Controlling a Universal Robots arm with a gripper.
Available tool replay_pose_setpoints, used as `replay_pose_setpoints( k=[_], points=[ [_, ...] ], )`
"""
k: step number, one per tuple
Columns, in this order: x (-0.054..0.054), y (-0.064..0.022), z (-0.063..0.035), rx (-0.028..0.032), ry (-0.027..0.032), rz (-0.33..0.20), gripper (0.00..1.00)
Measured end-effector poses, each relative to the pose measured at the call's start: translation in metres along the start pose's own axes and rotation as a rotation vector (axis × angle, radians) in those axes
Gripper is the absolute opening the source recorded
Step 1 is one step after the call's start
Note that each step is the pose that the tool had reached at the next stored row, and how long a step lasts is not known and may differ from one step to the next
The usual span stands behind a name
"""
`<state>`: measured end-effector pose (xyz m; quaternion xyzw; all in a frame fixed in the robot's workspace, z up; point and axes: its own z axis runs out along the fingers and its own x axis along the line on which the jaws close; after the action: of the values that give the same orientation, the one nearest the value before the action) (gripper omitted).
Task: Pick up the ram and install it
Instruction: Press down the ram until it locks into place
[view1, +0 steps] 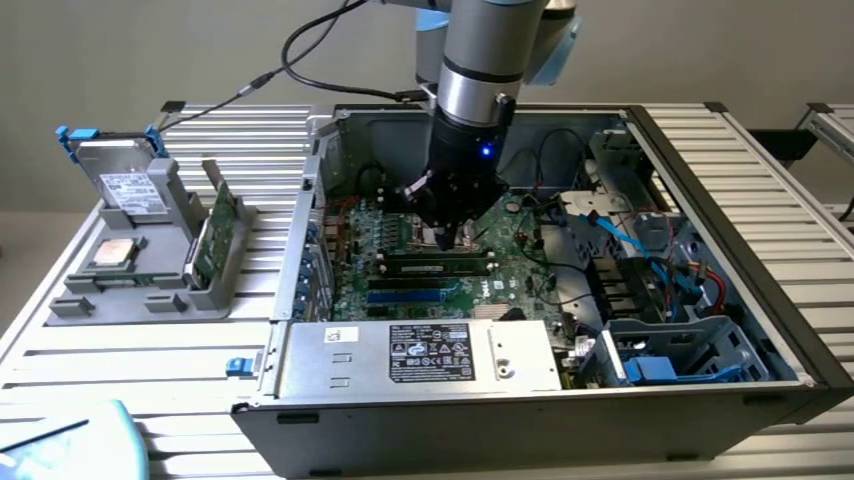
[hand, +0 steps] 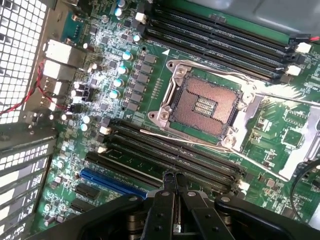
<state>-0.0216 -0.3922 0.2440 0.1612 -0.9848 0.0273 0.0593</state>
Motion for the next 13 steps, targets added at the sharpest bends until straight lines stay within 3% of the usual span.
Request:
replay_pose_setpoints(
  k=[3, 13],
  points=[
    [0.0001, 0.0, -0.0008, 0.0106, 0.0055, 0.025, 0.11],
    [0.0006, -0.0001, -0.0041, 0.054, 0.0258, 0.107, 0.11]
  ],
)
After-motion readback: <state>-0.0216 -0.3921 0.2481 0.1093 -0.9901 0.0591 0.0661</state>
